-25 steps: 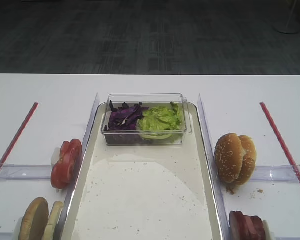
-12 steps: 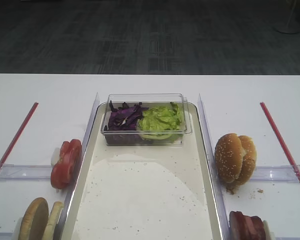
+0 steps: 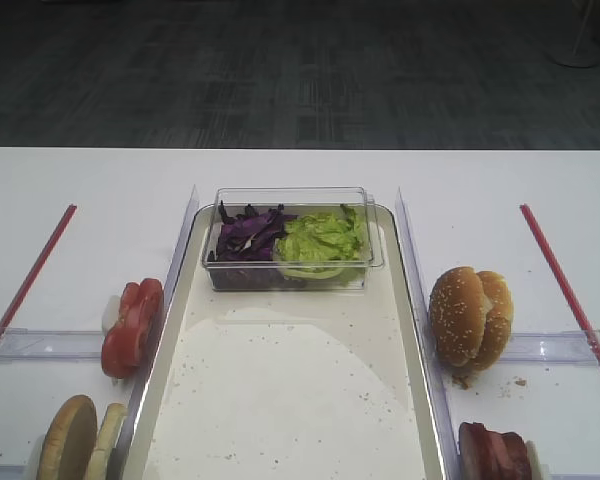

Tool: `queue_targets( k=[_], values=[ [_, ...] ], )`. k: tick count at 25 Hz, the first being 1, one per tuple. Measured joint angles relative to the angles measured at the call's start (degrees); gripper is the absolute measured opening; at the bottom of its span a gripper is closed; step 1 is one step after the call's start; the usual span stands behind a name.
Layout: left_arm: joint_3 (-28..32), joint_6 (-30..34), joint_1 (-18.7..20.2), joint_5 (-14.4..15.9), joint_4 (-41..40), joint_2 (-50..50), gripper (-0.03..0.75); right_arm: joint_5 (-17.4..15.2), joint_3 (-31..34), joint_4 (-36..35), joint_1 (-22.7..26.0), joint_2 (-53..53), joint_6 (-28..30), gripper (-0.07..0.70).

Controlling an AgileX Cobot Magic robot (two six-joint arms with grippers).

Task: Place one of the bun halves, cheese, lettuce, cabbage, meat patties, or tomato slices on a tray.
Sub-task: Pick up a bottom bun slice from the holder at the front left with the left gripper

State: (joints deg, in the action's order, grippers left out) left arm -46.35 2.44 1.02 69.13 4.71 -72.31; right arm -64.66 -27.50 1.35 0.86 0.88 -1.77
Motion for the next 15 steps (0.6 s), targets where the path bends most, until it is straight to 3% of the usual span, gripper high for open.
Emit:
queue_targets(
  k=[15],
  values=[
    [0.0,0.2,0.0,-0.8,0.6,-1.9,0.492,0.0,0.0,0.0,0.0,0.0,0.0,0.571]
  ],
)
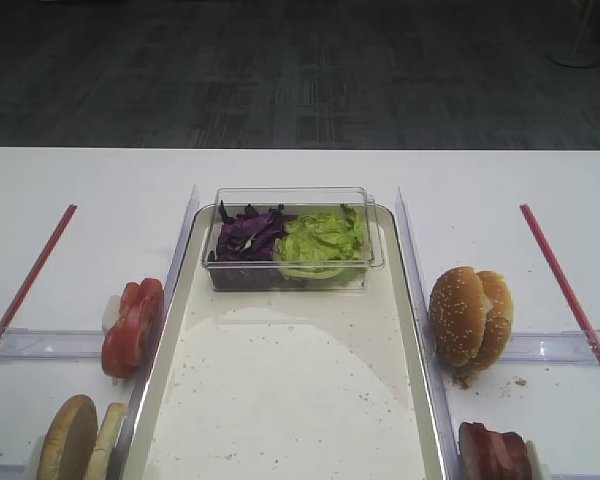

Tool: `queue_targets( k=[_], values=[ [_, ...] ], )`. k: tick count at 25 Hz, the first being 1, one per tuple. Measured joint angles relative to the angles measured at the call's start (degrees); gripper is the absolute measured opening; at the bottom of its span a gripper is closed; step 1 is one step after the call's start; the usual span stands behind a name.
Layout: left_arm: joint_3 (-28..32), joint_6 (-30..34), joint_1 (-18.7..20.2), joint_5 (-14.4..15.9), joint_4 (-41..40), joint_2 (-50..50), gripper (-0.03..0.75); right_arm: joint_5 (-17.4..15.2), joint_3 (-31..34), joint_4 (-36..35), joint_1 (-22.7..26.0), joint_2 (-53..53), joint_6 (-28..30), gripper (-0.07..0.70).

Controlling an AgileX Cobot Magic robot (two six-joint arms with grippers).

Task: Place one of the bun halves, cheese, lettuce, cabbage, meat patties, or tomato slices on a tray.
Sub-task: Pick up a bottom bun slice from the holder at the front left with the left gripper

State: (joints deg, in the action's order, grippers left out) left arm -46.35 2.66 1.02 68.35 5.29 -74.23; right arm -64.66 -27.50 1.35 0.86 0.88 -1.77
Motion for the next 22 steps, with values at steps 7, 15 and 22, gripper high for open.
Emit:
queue_targets(
  k=[7,15,22],
  values=[
    [0.0,-1.8,0.0,0.2,1.1,0.0,0.492,0.0,0.0,0.0,0.0,0.0,0.0,0.571],
    [0.0,-3.4,0.1,1.0,2.5,0.0,0.492,0.0,0.0,0.0,0.0,0.0,0.0,0.571],
    [-0.1,-6.8,4.5,1.0,2.7,0.0,0.492,0.0,0.0,0.0,0.0,0.0,0.0,0.571]
  ],
)
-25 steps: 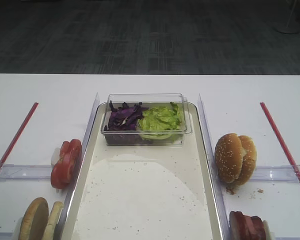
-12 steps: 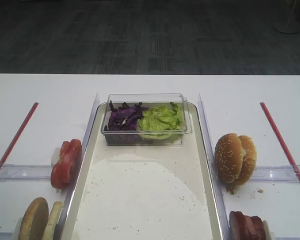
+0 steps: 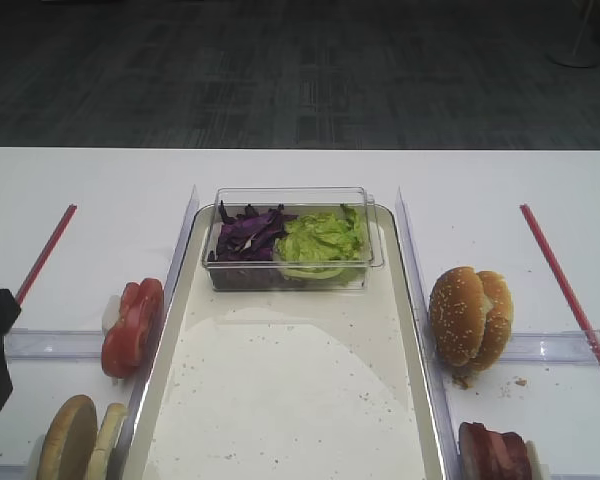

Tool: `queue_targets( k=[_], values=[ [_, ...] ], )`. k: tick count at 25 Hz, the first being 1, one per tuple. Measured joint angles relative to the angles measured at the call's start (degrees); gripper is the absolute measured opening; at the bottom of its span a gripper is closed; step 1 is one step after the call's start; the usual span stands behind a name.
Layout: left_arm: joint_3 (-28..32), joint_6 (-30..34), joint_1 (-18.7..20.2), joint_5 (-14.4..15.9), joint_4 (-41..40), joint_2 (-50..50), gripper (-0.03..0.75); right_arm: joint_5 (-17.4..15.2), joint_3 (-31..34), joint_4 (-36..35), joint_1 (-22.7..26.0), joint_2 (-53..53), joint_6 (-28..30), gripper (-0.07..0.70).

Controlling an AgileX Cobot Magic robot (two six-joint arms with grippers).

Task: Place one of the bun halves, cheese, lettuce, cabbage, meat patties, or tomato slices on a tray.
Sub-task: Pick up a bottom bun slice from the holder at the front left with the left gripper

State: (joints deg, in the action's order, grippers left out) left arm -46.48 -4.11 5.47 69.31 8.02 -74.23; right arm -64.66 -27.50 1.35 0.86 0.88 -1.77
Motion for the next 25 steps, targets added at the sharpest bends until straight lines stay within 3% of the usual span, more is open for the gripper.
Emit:
queue_targets(
  k=[15,25],
  values=[
    [-5.6,-16.5,20.3,0.3,-3.4,0.0,0.489,0.0,0.0,0.0,0.0,0.0,0.0,0.571],
    [-5.6,-21.7,28.0,0.3,-4.6,0.0,0.476,0.0,0.0,0.0,0.0,0.0,0.0,0.571]
  ],
)
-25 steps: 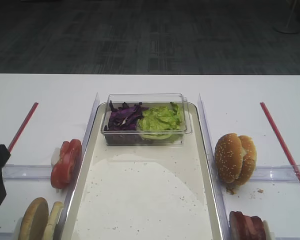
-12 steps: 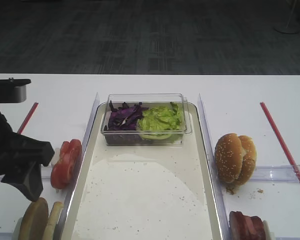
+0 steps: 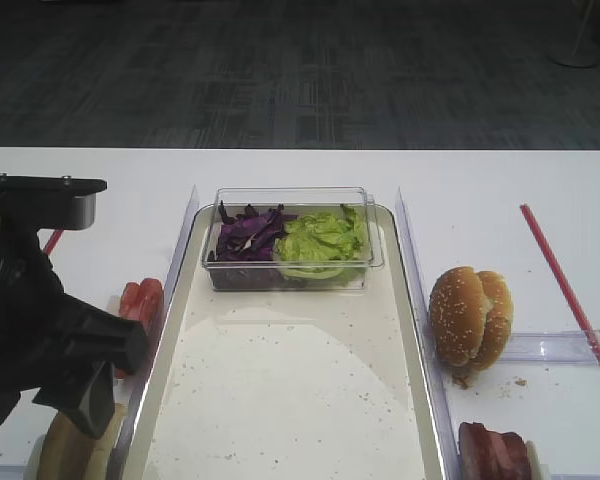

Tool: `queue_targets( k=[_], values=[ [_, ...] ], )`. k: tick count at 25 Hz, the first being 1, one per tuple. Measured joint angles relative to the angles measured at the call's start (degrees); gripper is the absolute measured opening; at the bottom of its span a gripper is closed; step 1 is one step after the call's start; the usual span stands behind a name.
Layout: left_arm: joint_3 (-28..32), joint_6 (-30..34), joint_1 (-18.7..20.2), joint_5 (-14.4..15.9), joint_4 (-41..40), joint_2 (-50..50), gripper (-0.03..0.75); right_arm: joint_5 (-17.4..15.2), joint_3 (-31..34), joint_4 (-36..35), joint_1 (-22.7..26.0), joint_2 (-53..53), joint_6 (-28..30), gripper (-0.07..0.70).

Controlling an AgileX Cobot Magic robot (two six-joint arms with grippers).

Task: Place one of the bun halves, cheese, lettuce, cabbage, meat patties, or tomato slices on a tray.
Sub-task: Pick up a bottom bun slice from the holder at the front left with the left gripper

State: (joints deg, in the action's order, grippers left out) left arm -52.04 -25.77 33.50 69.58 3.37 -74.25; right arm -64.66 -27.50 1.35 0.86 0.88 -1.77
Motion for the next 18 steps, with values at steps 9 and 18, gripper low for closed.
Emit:
queue_targets(
  k=[9,18],
  values=[
    [0.0,-5.2,7.9,0.0,0.0,0.0,0.475,0.0,0.0,0.0,0.0,0.0,0.0,0.571],
    [0.0,-7.6,9.9,0.0,-1.3,-0.2,0.475,0.0,0.0,0.0,0.0,0.0,0.0,0.571]
  ],
)
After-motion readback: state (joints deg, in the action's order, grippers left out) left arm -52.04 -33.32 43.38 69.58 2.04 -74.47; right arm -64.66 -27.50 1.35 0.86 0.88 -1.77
